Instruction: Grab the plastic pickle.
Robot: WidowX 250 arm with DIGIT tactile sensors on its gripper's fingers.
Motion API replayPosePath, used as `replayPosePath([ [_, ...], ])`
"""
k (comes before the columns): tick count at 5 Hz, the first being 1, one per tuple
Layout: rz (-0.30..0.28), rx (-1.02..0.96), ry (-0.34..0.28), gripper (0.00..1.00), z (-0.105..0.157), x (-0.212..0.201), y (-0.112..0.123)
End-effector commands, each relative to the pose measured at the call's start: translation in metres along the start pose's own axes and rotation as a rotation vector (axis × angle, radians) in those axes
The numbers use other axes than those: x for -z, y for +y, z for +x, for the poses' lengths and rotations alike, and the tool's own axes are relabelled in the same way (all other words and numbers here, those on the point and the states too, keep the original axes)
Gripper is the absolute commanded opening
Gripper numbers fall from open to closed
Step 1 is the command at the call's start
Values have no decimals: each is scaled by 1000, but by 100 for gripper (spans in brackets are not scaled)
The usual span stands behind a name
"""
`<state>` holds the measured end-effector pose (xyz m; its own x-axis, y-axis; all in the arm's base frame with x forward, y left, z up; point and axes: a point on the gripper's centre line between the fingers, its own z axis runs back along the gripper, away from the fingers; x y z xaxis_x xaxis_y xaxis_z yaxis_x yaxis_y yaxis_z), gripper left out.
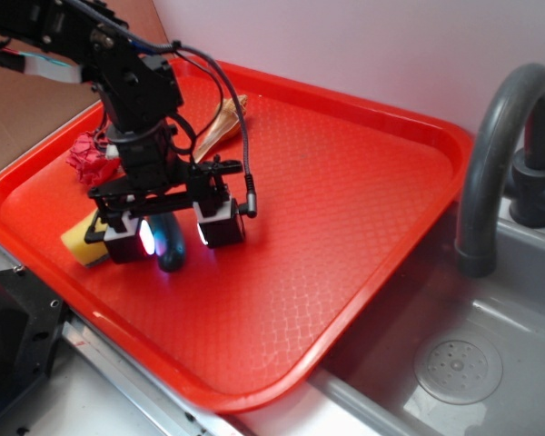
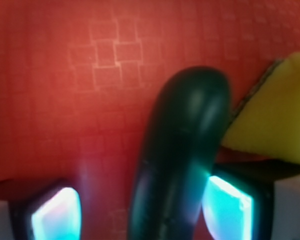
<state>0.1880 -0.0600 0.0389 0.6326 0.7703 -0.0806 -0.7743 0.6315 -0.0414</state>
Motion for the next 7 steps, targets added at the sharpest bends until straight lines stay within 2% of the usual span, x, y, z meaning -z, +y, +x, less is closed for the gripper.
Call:
replayPosePath([
  [1,3,-14,-37,0,-5,0,0],
  [2,6,-20,-73,0,-5,-7,1],
  [3,-24,48,-93,0,3,-48,3],
  [4,-71,298,-41,0,16,-98,1],
  [5,-182,559,-60,0,15,-136,1],
  [6,-207,819,-119,0,-1,-167,5],
  [7,-282,873,-186,0,-9,-191,16],
])
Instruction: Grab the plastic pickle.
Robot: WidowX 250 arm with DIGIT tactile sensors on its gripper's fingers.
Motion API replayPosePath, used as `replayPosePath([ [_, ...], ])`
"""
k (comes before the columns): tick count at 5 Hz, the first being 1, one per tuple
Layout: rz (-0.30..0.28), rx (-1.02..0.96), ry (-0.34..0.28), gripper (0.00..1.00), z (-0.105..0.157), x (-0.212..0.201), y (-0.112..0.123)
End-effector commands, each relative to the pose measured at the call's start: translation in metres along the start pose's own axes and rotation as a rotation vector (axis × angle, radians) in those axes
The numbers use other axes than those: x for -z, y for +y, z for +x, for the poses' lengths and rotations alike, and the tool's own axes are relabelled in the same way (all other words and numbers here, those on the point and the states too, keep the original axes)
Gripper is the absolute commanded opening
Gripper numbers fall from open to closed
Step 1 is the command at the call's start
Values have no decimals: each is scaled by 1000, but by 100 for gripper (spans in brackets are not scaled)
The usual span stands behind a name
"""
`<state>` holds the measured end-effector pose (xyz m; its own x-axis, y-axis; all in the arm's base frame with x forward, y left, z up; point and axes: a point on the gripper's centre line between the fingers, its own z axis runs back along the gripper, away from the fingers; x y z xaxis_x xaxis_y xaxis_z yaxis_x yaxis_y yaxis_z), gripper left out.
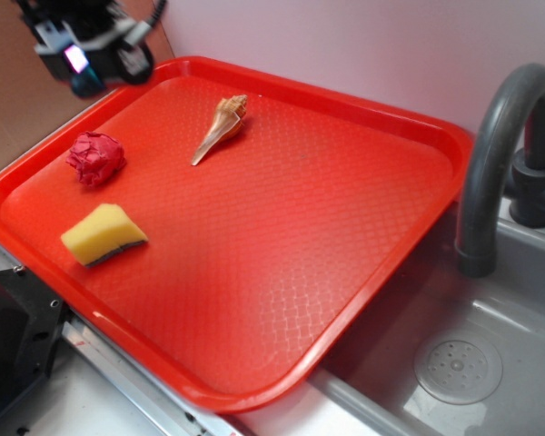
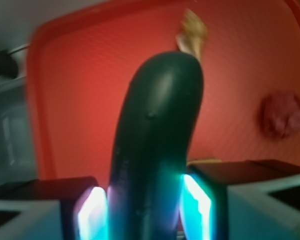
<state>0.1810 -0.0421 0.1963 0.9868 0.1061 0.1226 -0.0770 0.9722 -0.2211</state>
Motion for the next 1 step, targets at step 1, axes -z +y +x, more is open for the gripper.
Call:
replayPosePath([
  [1,-11,-18,-78,0,-3,-29,-4],
])
